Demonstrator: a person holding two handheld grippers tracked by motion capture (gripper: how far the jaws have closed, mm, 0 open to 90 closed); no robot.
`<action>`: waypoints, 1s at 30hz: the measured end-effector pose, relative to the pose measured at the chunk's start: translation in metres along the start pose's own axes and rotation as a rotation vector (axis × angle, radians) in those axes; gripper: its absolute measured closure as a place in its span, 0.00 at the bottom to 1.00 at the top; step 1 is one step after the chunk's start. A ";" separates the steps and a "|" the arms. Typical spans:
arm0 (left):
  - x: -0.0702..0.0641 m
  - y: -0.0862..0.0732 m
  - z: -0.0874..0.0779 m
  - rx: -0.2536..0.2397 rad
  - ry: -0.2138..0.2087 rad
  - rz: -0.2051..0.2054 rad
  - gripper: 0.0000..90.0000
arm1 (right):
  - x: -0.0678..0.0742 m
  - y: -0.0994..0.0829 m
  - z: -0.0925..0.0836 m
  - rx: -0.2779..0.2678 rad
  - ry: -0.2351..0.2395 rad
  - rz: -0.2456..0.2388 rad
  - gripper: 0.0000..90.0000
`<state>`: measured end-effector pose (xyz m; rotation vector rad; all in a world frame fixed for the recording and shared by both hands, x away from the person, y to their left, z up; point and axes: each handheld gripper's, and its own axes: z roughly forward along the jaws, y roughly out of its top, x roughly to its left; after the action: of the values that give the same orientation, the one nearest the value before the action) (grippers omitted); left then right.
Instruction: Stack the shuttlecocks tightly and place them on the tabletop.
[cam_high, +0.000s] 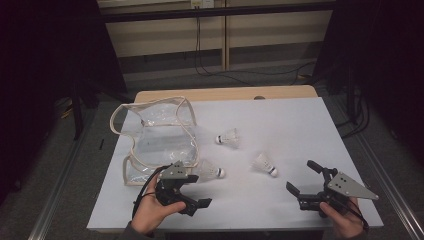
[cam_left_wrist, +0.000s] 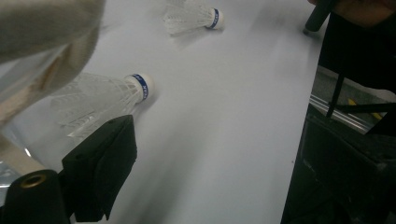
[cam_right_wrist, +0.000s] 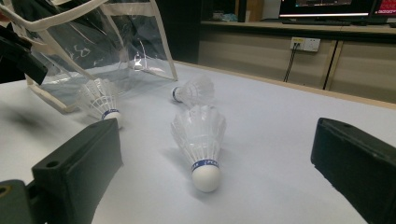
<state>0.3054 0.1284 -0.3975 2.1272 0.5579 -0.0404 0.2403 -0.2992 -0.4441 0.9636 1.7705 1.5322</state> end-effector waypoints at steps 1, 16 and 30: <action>0.000 0.000 -0.001 -0.005 -0.001 -0.002 0.12 | 0.000 0.000 0.000 0.000 0.000 0.001 0.01; 0.005 -0.006 -0.014 -0.016 0.037 -0.002 0.08 | 0.000 0.000 0.000 0.001 0.002 -0.003 0.01; 0.013 -0.017 -0.030 -0.001 0.080 -0.006 0.07 | 0.000 0.000 0.001 0.003 0.003 -0.001 0.01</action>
<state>0.3050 0.1654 -0.3956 2.1337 0.6110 0.0424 0.2408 -0.2984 -0.4444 0.9622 1.7758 1.5306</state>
